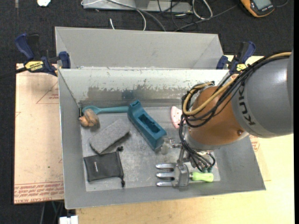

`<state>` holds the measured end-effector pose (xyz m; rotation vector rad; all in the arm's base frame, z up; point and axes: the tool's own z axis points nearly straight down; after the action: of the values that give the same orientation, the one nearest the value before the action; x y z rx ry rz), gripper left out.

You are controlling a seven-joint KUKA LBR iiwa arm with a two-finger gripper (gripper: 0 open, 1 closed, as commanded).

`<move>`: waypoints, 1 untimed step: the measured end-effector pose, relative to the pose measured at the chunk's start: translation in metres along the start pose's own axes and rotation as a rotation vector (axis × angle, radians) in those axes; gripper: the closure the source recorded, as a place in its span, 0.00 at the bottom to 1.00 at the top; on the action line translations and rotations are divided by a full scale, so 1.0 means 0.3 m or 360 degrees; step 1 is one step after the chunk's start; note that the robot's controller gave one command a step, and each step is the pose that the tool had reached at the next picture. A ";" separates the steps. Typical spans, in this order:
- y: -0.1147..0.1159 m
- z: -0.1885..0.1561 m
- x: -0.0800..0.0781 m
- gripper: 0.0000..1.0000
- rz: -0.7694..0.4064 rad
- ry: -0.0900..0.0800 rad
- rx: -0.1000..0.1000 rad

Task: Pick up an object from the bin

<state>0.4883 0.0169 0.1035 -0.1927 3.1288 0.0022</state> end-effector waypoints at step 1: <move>-0.057 0.056 0.005 0.00 0.0033 0.0007 -0.0003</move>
Offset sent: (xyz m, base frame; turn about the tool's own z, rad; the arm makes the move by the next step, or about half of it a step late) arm -0.0070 -0.0112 -0.0335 -0.1728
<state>0.4890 -0.0003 0.0865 -0.1608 3.1350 0.0052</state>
